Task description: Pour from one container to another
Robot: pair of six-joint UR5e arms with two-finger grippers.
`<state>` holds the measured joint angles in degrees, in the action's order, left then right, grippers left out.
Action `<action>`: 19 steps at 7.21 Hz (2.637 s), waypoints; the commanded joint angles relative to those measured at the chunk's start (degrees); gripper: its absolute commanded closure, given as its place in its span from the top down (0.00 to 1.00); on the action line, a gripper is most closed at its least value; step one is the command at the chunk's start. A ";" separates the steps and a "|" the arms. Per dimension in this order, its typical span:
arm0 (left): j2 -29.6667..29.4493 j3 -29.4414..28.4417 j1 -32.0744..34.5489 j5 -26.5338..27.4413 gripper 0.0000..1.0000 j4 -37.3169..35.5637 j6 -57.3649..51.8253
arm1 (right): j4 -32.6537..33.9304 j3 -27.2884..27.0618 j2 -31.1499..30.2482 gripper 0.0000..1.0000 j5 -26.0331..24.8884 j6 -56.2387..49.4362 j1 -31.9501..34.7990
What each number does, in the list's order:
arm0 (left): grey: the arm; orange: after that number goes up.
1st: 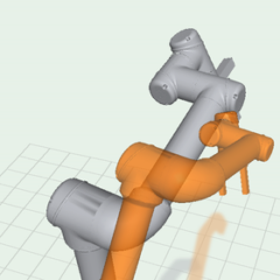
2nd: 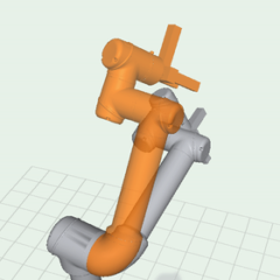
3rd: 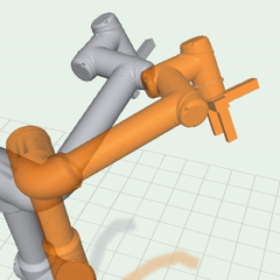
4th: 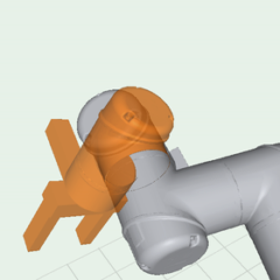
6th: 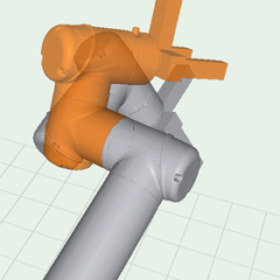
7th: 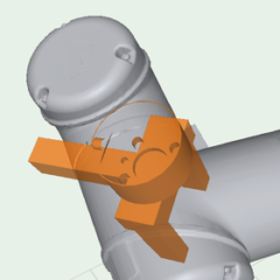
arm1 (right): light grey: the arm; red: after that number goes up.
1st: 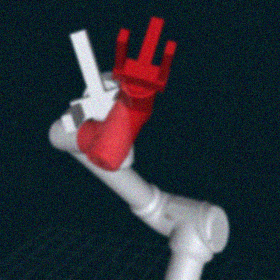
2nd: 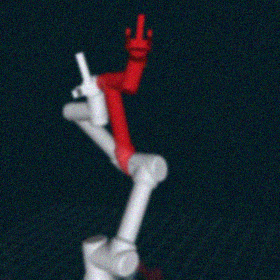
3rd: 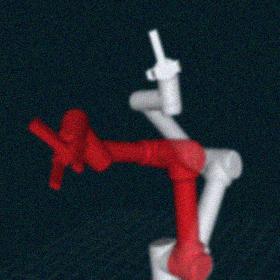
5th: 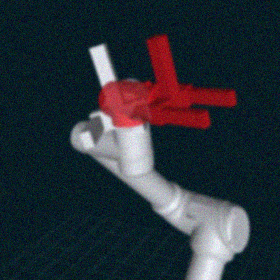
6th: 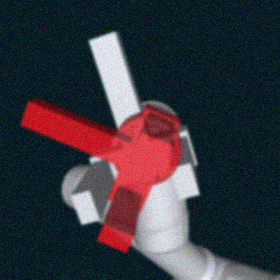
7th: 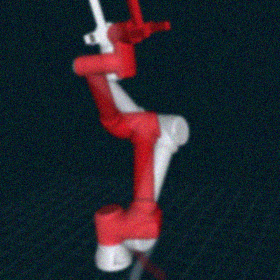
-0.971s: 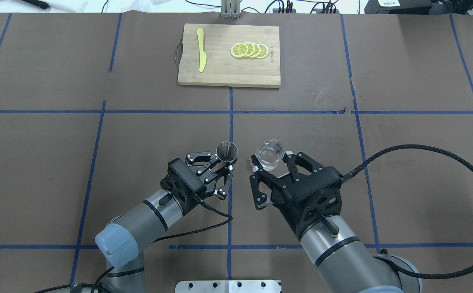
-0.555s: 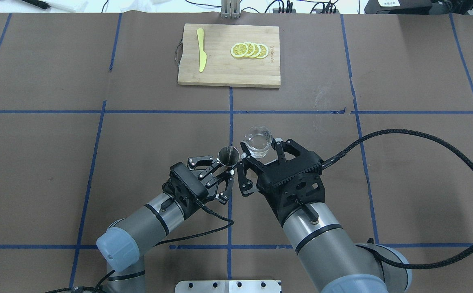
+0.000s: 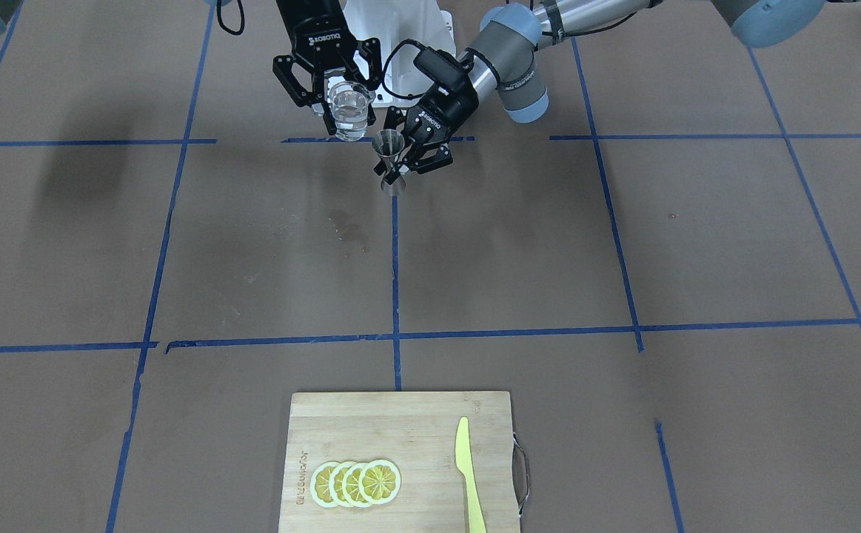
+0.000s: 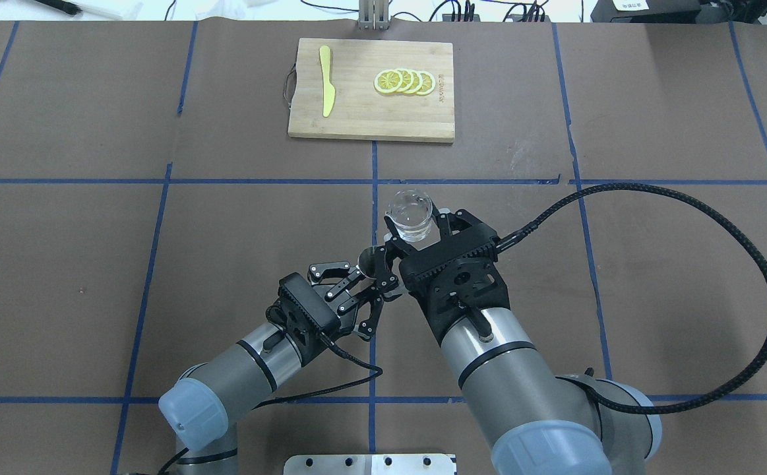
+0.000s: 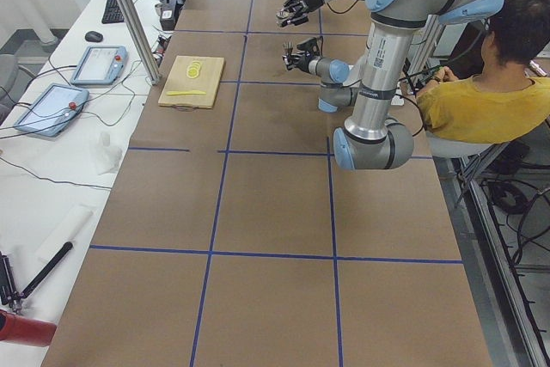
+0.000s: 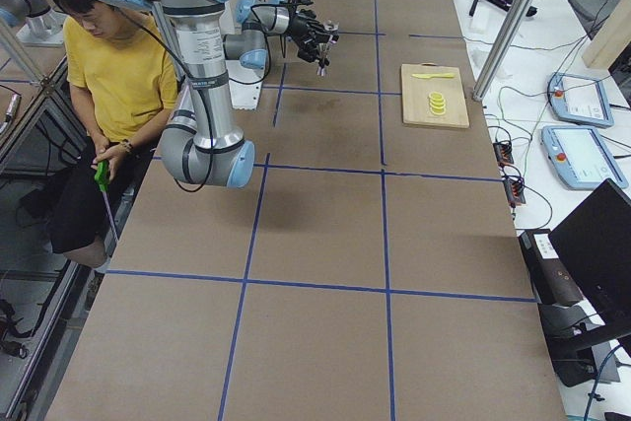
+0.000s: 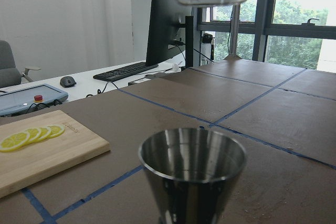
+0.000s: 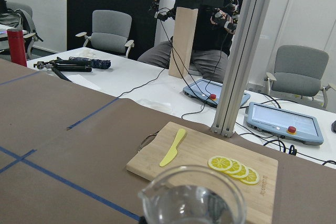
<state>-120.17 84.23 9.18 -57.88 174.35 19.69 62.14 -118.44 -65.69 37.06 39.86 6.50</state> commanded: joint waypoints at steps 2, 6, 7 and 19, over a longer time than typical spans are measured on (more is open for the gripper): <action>-0.06 -0.03 -0.04 0.05 0.00 0.03 0.00 | 4.90 0.05 1.01 0.00 0.03 -0.05 -0.25; -0.06 -0.03 -0.04 0.14 0.00 -0.06 -0.18 | 10.27 0.05 2.68 0.00 0.11 -0.31 -0.61; -0.06 -0.12 -0.04 0.22 0.00 -0.15 -0.18 | 12.19 -0.21 2.76 0.00 0.20 -0.57 -0.69; -0.15 -0.21 0.04 0.31 0.00 -0.15 -0.18 | 16.60 -0.57 2.85 0.00 0.03 -14.11 -0.87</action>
<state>-120.32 84.02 9.23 -57.57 174.18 19.51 77.92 -118.91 -62.85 37.12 26.50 5.59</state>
